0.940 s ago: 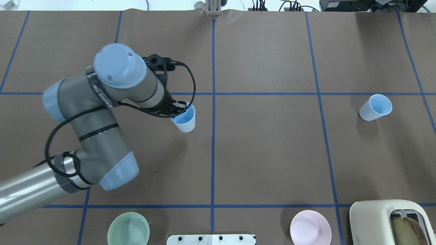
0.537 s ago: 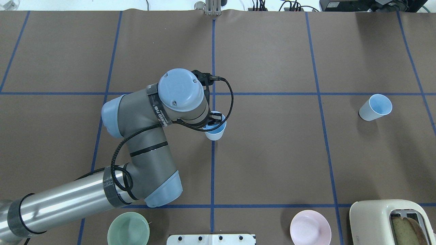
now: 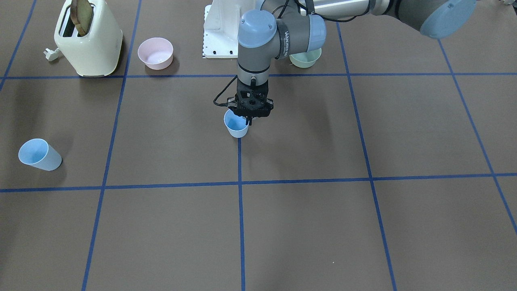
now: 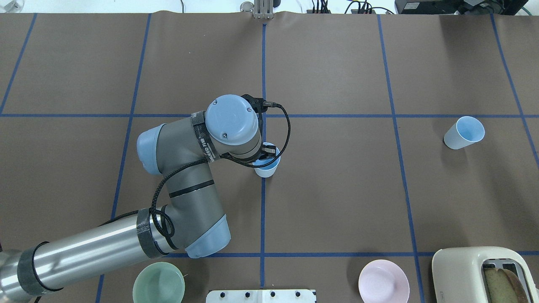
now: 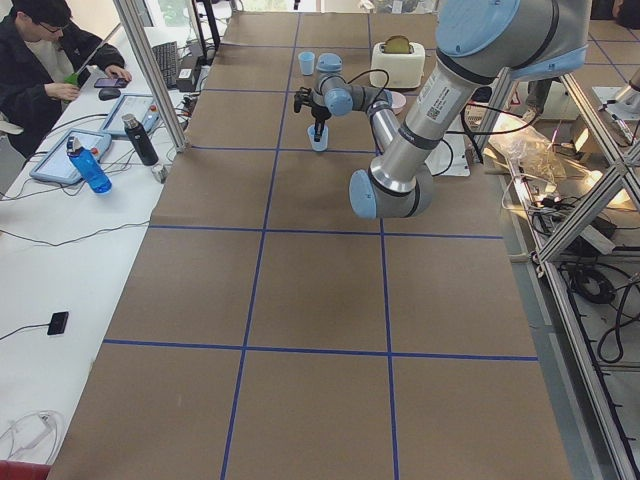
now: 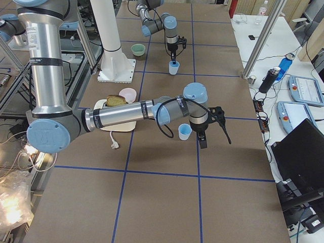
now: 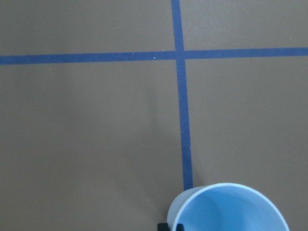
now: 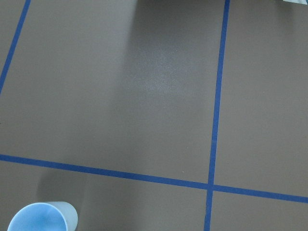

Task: Stack blue cups with both arms
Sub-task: 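Slide the grasped blue cup with the left gripper to the table center, then open the left gripper and withdraw the left arm from the cup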

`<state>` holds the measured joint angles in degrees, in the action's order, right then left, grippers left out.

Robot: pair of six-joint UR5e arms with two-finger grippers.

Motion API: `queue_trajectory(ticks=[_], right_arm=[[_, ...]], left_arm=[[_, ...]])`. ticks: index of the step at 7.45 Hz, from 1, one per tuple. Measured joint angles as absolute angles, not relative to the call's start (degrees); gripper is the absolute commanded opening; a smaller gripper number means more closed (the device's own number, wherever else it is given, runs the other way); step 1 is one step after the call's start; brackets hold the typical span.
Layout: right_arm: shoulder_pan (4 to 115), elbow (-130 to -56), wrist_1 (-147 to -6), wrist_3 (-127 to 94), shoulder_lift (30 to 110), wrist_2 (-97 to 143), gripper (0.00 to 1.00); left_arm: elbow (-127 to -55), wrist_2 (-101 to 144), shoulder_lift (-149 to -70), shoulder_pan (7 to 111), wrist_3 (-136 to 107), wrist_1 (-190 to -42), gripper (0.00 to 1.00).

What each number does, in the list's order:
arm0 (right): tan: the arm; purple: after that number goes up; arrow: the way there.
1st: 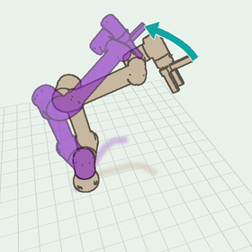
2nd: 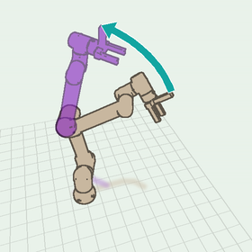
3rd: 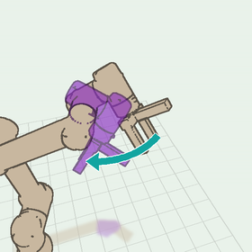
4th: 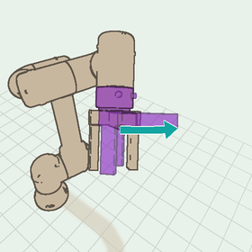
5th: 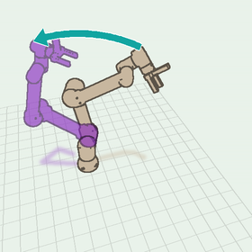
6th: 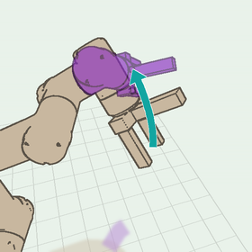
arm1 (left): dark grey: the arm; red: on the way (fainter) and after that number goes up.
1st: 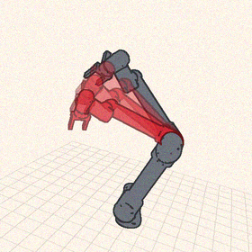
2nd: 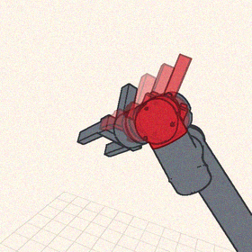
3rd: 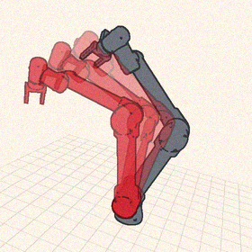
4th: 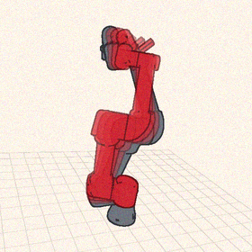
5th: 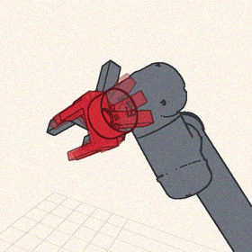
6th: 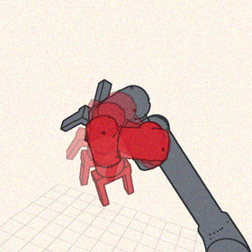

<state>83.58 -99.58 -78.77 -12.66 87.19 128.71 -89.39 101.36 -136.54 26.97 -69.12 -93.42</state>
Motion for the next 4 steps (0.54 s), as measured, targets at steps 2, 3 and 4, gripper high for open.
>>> queue_trajectory(ticks=[2,3,4], right_arm=[[83.6,-99.6,-78.8,-12.7,87.2,128.7,1.0],[83.6,-99.6,-78.8,-12.7,87.1,128.7,1.0],[83.6,-99.6,-78.8,-12.7,87.0,128.8,1.0]], left_arm=[[-88.4,101.3,-136.5,26.9,-69.0,-95.1,0.74],[-88.5,101.3,-136.5,26.9,-69.0,-95.3,0.98],[-88.7,101.3,-136.4,27.1,-69.0,-95.4,0.98]])
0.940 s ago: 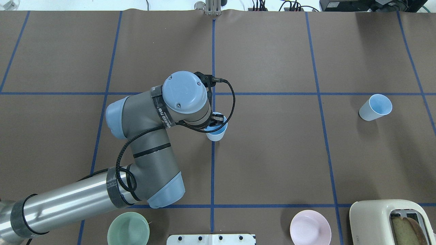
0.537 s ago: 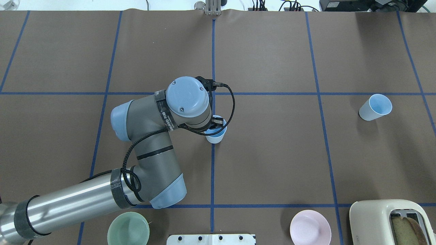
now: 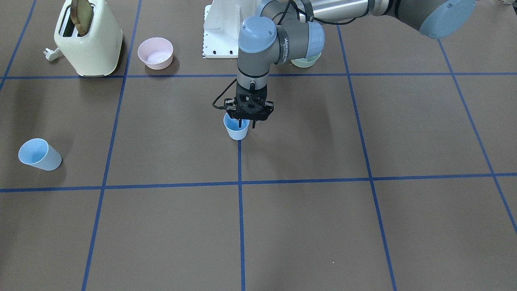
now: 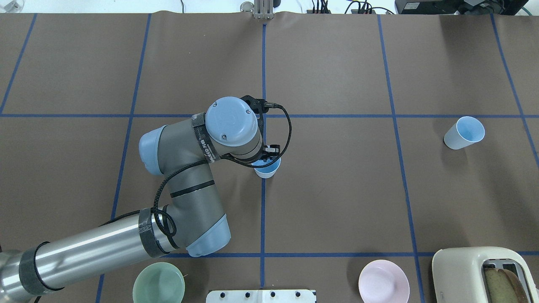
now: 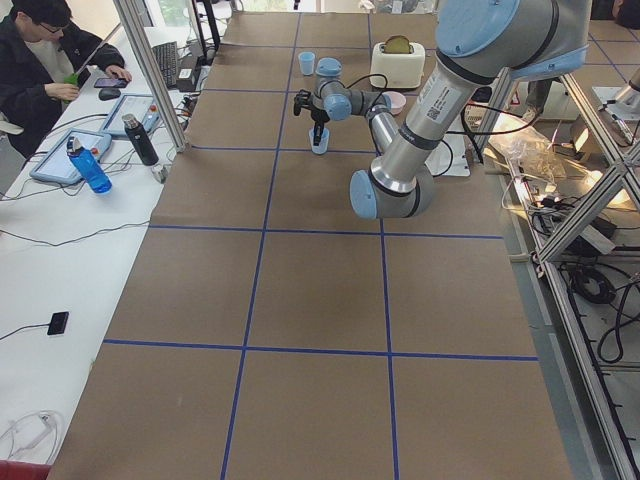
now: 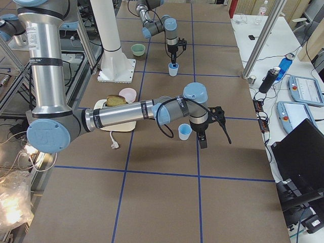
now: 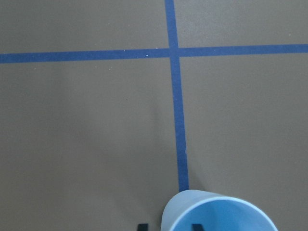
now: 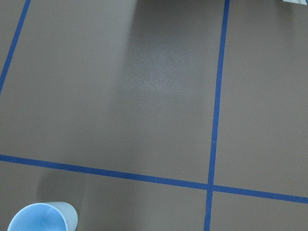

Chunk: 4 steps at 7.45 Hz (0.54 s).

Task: Stack blue cups with both arms
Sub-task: 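Open the left gripper and withdraw the left arm from the cup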

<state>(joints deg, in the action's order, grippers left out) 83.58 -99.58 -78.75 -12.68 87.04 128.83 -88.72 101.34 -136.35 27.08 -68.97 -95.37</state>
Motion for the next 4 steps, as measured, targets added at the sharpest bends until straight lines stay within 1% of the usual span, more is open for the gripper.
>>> queue_trajectory(ticks=[1,2,4], right_arm=[[83.6,-99.6,-78.8,-12.7,86.9,129.0,1.0],[83.6,-99.6,-78.8,-12.7,86.7,129.2,1.0],[83.6,-100.1,-78.8,-12.6,86.6,130.5,1.0]], left_arm=[[-89.7,101.5,-135.9,27.8,-68.5,-95.2,0.98],[-92.3,102.1,-134.7,29.5,-66.0,-94.3,0.98],[-101.5,107.6,-128.7,36.7,-55.8,-88.8,0.98]])
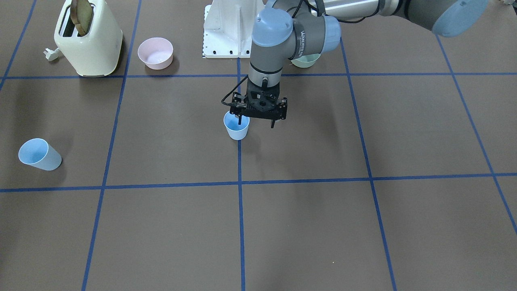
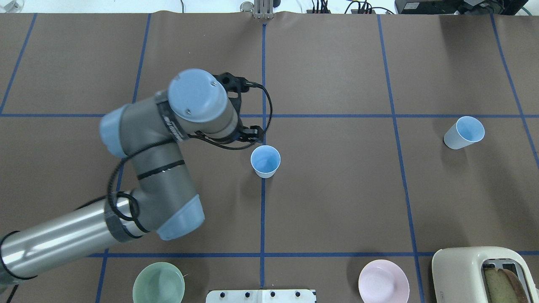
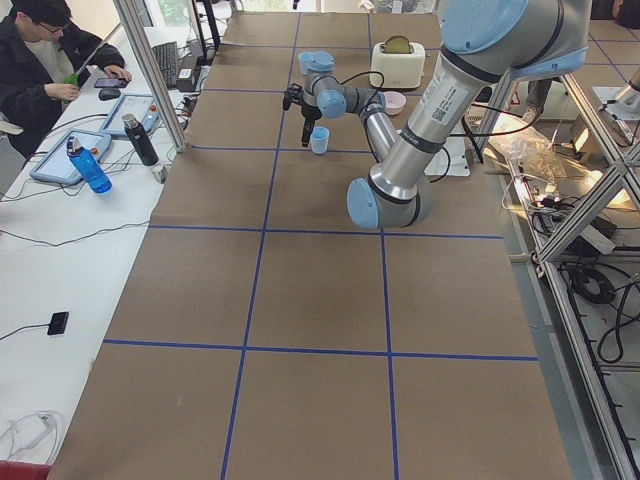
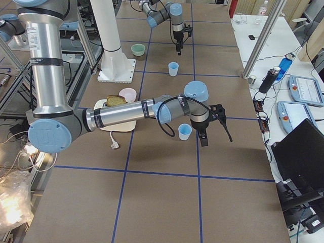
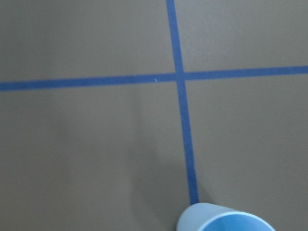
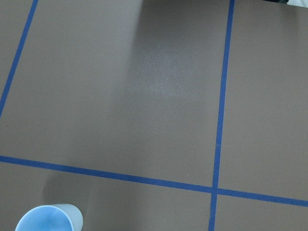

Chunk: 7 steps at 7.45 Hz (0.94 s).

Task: Stack blue cups with both arms
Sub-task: 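Open the left gripper and withdraw the left arm from the cup, then move the right gripper down onto the other light-blue cup and grasp it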

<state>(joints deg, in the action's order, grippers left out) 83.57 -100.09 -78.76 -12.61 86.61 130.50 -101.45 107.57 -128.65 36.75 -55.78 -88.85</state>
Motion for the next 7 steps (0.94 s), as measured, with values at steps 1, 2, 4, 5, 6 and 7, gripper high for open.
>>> queue_trajectory(ticks=[1,2,4,5,6,7], right_arm=[[83.5,-100.9,-78.7,-12.6,86.6,132.4,0.99],[83.3,-101.9,-77.3,-12.6,86.6,134.8,0.98],[81.9,-102.6,-72.4,-13.1,87.0,136.7,0.99],[80.0,-102.7,-71.5,-13.4,87.1,136.1,0.99],[77.8,-102.7,-71.1,-13.7,87.1,135.0,0.99],[75.6,-102.9,-71.4,-14.6,87.0,133.9,1.0]], left_arm=[[-105.3,112.0,-125.1,42.0,-49.4,-86.3,0.98],[-107.3,116.8,-121.0,48.1,-41.3,-85.0,0.98],[-106.8,124.6,-111.3,62.1,-21.2,-84.4,0.98],[-104.2,126.4,-107.6,69.5,-9.6,-84.4,0.98],[-100.2,128.2,-105.2,76.4,1.2,-84.5,0.98],[-95.1,129.9,-103.2,82.6,11.9,-84.7,0.98]])
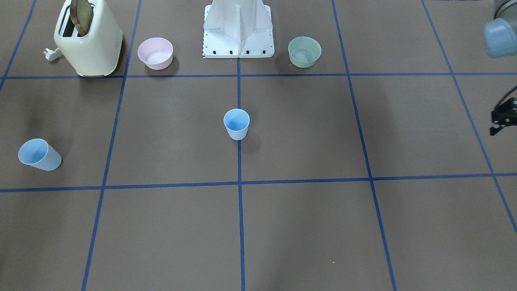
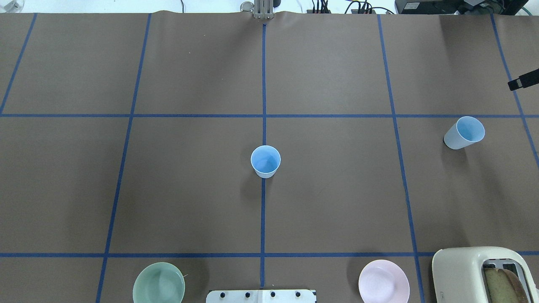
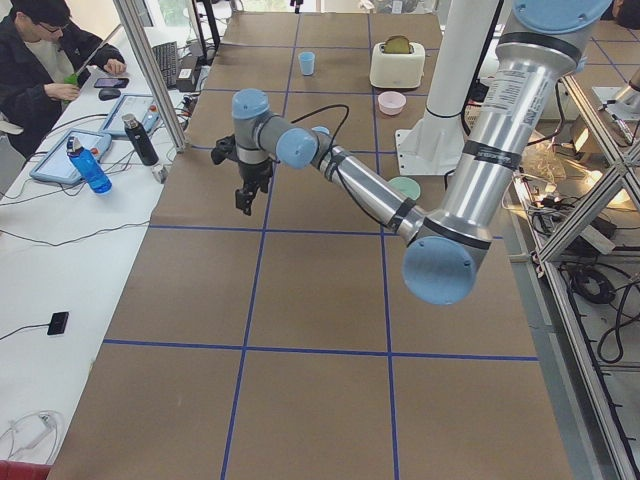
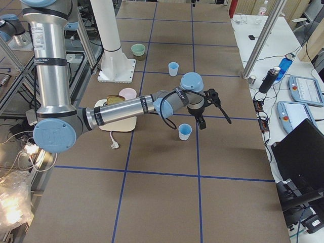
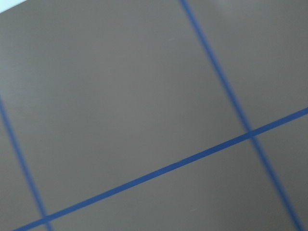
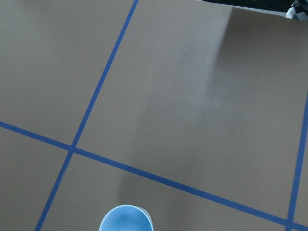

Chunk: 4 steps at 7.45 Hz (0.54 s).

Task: Stack blue cups with both arms
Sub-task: 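Move the right gripper down onto the other light-blue cup and grasp it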

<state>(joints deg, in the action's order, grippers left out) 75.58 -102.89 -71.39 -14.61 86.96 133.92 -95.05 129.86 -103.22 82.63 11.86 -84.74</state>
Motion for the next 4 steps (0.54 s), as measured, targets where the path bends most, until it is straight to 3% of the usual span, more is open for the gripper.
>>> queue_trajectory(ticks=[2,4], right_arm=[[71.0,-103.6,-73.6,-16.7,86.5,130.8,1.0],[68.1,-102.8,-74.6,-16.3,87.0,129.2,0.99]], left_arm=[[-84.6,130.7,-101.9,93.1,30.6,-84.9,0.98],[-81.5,131.0,-100.3,98.4,33.4,-85.1,0.98]])
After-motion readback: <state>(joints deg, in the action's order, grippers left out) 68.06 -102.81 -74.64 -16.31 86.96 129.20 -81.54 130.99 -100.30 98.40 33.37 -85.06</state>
